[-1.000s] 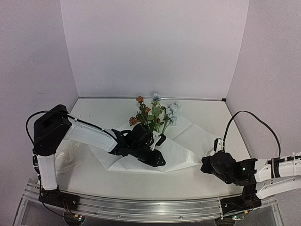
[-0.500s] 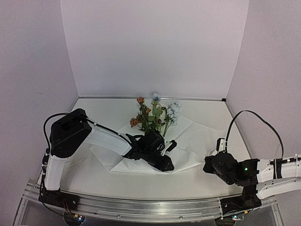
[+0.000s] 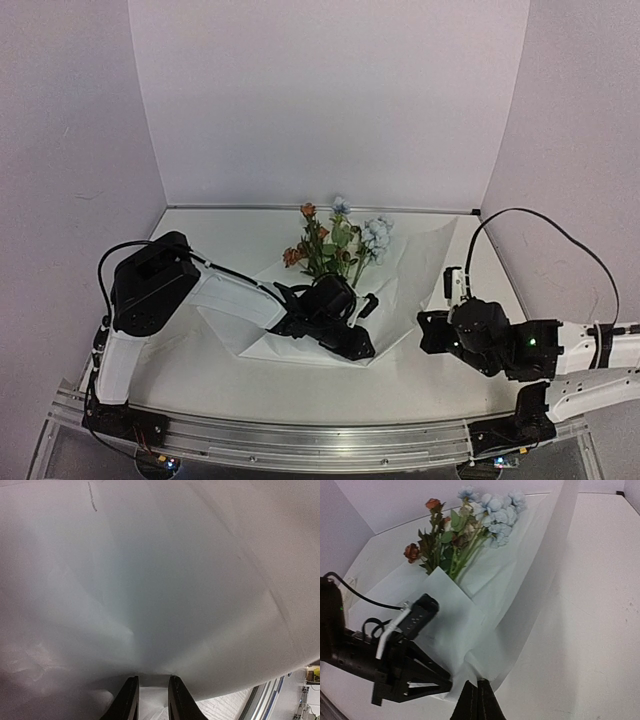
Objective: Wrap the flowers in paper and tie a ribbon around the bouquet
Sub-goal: Fold the one-fourth-folded wrapping paper at the center of the board.
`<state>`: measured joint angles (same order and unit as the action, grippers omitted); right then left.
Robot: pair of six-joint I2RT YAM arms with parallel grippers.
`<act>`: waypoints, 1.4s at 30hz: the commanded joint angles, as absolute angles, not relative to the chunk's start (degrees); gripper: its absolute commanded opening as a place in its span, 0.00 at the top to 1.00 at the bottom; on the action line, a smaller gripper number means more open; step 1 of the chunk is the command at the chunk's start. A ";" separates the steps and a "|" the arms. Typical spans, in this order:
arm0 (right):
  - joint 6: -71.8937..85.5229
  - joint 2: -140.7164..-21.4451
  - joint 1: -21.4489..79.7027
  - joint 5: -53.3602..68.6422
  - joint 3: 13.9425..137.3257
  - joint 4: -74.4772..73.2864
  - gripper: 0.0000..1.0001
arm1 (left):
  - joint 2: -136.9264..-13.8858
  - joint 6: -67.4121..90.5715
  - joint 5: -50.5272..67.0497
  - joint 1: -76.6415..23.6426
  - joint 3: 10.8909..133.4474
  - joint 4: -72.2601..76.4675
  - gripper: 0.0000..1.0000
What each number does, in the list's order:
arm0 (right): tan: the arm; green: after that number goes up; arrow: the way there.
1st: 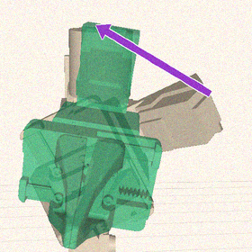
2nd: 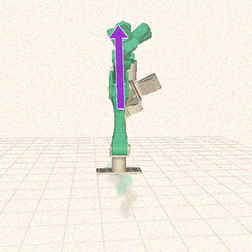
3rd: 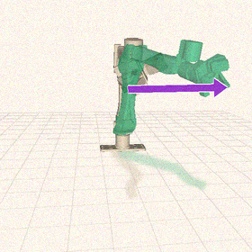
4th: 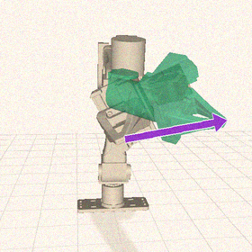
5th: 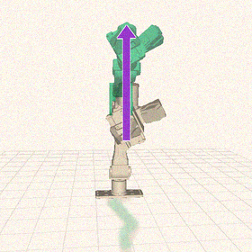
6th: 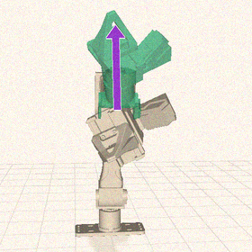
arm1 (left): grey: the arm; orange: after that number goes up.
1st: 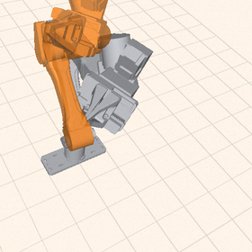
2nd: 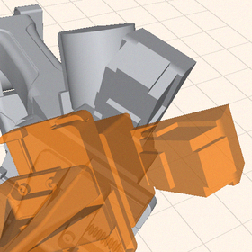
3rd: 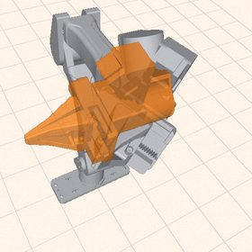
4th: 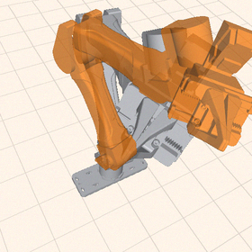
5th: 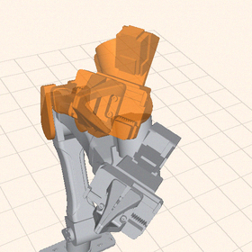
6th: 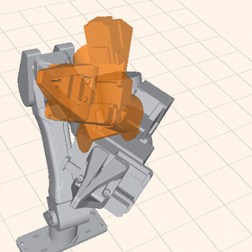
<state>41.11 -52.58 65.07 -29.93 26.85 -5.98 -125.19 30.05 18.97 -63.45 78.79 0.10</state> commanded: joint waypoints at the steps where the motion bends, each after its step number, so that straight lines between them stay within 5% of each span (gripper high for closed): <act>1: 34.46 -58.87 65.61 -22.59 36.09 -6.48 1.00 | -128.87 31.20 13.46 -63.54 79.35 -5.97 0.77; 14: 39.03 -71.17 58.59 -4.00 44.79 -5.45 1.00 | -123.36 38.12 12.05 -63.43 70.80 4.21 0.77; 31: 40.95 -73.05 54.43 -1.50 44.66 -10.73 1.00 | -100.92 36.86 19.17 -58.36 57.94 9.00 0.65; 42: 42.77 -83.56 53.82 -2.11 56.39 -16.19 1.00 | -89.99 33.44 14.60 -48.15 42.58 -5.98 0.79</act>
<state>41.83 -79.89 54.43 -1.72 50.25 -13.86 -90.92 36.03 16.58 -50.07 46.40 0.66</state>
